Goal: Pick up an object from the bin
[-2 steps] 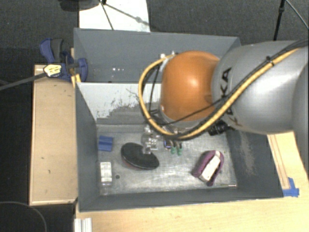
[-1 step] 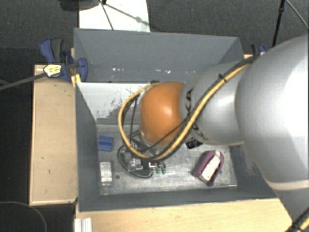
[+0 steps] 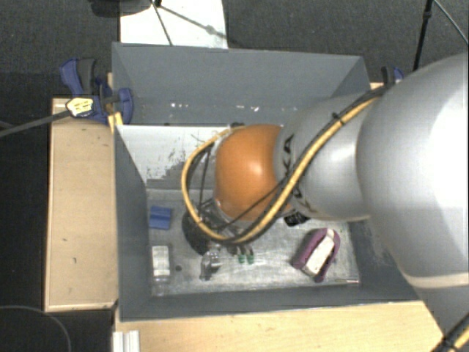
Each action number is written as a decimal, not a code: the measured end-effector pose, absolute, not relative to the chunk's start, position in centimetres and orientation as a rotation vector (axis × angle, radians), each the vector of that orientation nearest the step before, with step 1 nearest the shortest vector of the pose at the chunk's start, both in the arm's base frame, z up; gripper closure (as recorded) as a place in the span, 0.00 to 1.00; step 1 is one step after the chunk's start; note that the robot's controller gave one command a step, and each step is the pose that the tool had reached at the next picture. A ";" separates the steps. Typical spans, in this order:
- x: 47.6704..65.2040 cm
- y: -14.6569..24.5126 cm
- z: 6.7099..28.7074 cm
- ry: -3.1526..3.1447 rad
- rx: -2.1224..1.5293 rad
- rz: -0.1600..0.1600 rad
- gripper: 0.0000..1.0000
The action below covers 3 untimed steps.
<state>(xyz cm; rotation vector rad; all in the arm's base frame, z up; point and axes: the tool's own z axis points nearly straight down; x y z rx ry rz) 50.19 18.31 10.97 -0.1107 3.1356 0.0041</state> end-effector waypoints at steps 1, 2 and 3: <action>53.1 14.3 7.5 3.096 -0.394 0.007 0.00; 53.1 14.4 7.6 3.096 -0.388 0.010 1.00; 53.4 13.3 21.0 3.013 -0.860 0.000 1.00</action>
Offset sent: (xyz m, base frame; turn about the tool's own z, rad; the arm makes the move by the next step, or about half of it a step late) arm 0.0240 -0.0414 -0.0397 -0.1842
